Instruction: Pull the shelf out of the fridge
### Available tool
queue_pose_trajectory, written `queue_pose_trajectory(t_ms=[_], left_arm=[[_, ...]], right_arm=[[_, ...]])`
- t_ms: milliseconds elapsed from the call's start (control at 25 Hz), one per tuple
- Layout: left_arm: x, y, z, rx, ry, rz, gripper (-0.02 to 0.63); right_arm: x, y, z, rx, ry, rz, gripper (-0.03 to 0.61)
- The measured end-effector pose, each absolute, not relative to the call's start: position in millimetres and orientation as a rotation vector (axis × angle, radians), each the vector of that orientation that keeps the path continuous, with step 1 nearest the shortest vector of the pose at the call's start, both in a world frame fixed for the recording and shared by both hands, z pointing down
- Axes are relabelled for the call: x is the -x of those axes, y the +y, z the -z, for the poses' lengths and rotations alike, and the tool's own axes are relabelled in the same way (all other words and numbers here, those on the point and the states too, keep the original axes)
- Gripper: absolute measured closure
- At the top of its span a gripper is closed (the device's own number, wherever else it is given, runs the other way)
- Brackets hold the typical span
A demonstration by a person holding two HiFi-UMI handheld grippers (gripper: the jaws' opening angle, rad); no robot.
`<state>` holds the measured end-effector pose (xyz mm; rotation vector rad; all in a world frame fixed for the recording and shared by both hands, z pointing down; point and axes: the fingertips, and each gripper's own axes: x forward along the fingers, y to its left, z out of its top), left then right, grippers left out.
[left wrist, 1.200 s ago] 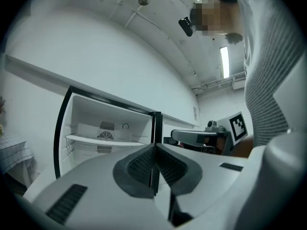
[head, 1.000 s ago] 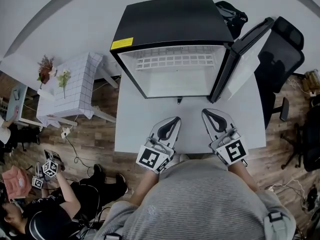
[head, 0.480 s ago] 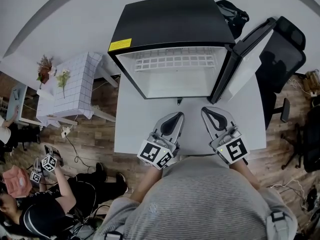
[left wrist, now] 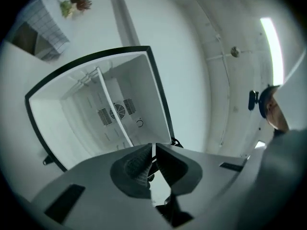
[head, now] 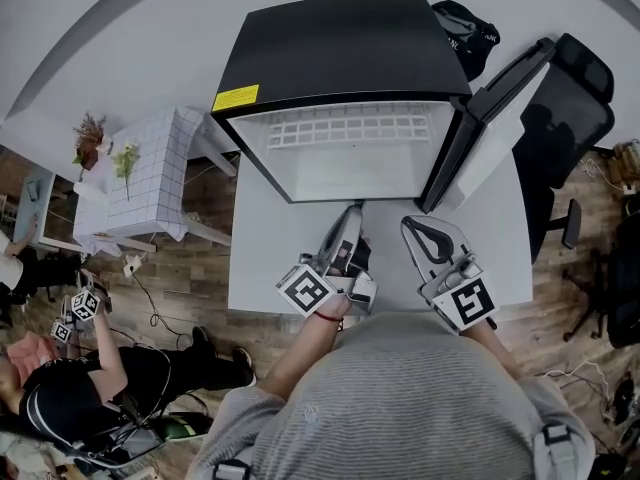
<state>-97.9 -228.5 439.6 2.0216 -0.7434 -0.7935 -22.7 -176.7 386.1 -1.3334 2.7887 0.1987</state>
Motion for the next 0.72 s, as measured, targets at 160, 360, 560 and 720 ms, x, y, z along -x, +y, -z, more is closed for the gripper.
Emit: queue_pose_trajectory(t_ms=[160, 360, 560, 720], left_arm=[[94.4, -246.9, -446.0, -1.784, -0.661, 0.901, 0.595], [95.5, -273.4, -440.2, -1.731, -0.642, 0.946, 0.581], [90.3, -295.4, -443.7, -1.693, -0.665, 0.95, 0.527], [92.2, -314.5, -451.4, -1.65, -0.695, 0.973, 0.478]], right_arm=[[22.4, -180.7, -387.6, 1.339, 2.809, -0.192, 0.565], [24.1, -188.7, -384.8, 1.346, 2.799, -0.198, 0.565], [19.8, -193.6, -385.9, 1.35, 2.805, -0.191, 0.565], [17.7, -197.1, -389.2, 1.343, 2.804, -0.162, 0.565]])
